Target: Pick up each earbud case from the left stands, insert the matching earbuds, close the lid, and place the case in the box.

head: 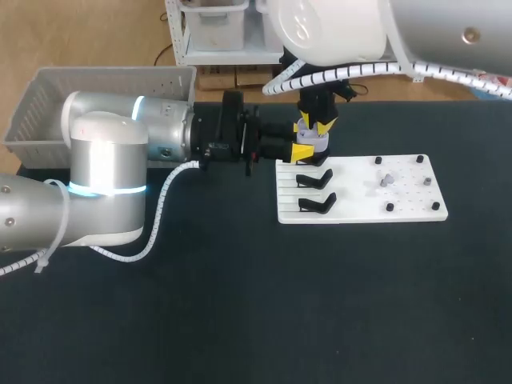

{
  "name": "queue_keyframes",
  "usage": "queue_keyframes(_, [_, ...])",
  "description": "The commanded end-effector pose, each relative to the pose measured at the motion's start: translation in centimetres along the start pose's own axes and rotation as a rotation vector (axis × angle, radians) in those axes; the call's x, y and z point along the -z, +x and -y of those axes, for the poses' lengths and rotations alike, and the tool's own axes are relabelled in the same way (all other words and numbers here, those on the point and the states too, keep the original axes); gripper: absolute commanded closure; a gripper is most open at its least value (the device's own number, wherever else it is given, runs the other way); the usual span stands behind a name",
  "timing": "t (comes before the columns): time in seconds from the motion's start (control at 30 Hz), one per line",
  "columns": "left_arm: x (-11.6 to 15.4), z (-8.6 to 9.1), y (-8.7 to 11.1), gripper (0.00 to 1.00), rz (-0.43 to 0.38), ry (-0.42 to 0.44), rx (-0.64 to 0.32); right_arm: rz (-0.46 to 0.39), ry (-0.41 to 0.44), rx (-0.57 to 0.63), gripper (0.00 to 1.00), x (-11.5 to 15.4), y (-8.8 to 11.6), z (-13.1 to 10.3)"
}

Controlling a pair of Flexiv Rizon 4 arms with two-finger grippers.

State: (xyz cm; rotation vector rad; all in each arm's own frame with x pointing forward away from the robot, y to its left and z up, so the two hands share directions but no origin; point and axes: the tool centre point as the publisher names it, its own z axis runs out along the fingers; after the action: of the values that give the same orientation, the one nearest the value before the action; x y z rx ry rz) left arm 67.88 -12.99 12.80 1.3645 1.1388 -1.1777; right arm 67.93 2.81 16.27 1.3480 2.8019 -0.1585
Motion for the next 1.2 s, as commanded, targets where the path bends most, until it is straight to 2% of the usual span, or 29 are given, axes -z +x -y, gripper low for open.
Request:
queue_keyframes(0.03, [0.0,0.2,0.0,1.0,0.001,-0.007,-0.003,-0.002,-0.004,0.004,1.0,-0.3,-0.1,-0.1])
queue_keyframes(0.07, [0.0,0.2,0.0,1.0,0.001,-0.007,-0.003,-0.001,-0.007,0.005,1.0,-0.3,-0.1,0.0])
queue_keyframes(0.1, [0.0,0.2,0.0,1.0,0.001,-0.007,-0.003,-0.001,-0.011,0.008,0.87,-0.3,0.0,0.0])
queue_keyframes(0.13, [0.0,0.2,0.0,1.0,0.001,-0.007,-0.003,0.0,-0.014,0.01,0.56,-0.3,0.1,0.2])
queue_keyframes(0.17, [0.0,0.2,0.0,1.0,0.001,-0.007,-0.003,0.003,-0.02,0.015,0.39,-0.2,0.2,0.3])
queue_keyframes(0.23, [0.0,0.2,0.0,1.0,0.001,-0.007,-0.003,0.004,-0.024,0.025,0.26,0.0,0.5,0.8])
queue_keyframes(0.37, [0.0,0.2,0.0,1.0,0.001,-0.007,-0.003,-0.01,-0.057,0.084,0.28,0.4,1.5,1.9])
queue_keyframes(0.43, [0.0,0.2,0.0,1.0,0.001,-0.007,-0.003,-0.021,-0.132,0.146,0.31,0.8,2.0,2.6])
queue_keyframes(0.5, [0.0,0.2,0.0,1.0,0.001,-0.007,-0.003,0.033,-0.197,0.246,0.33,1.2,2.3,3.3])
queue_keyframes(0.53, [0.0,0.2,0.0,1.0,0.001,-0.007,-0.003,0.014,-0.261,0.297,0.29,1.2,2.4,3.8])
queue_keyframes(0.57, [0.0,0.2,0.0,1.0,0.001,-0.007,-0.003,0.044,-0.311,0.369,0.16,1.2,2.5,4.3])
queue_keyframes(0.63, [0.0,0.2,0.0,1.0,0.001,-0.007,-0.003,0.091,-0.309,0.438,0.11,0.6,2.3,5.5])
queue_keyframes(0.8, [0.0,0.2,0.0,1.0,0.001,-0.007,-0.003,0.106,-0.366,0.455,0.07,0.1,0.7,7.8])
queue_keyframes(0.83, [0.0,0.2,0.0,1.0,0.001,-0.007,-0.003,0.127,-0.371,0.452,0.13,0.1,0.4,8.2])
queue_keyframes(0.87, [0.0,0.2,0.0,1.0,0.001,-0.007,-0.003,0.132,-0.376,0.451,0.23,0.2,0.1,8.5])
queue_keyframes(0.9, [0.0,0.2,0.0,1.0,0.001,-0.007,-0.003,0.134,-0.388,0.448,0.26,0.2,-0.2,8.8])
queue_keyframes(1.0, [0.0,0.2,0.0,1.0,0.001,-0.007,-0.003,0.133,-0.384,0.456,0.24,-0.1,-1.0,9.5])
queue_keyframes(1.07, [0.0,0.2,0.0,1.0,0.001,-0.007,-0.003,0.129,-0.388,0.461,0.34,-0.4,-1.7,9.9])
queue_keyframes(1.2, [0.0,0.2,0.0,1.0,0.001,-0.007,-0.003,0.115,-0.389,0.467,0.24,-1.2,-3.0,10.4])
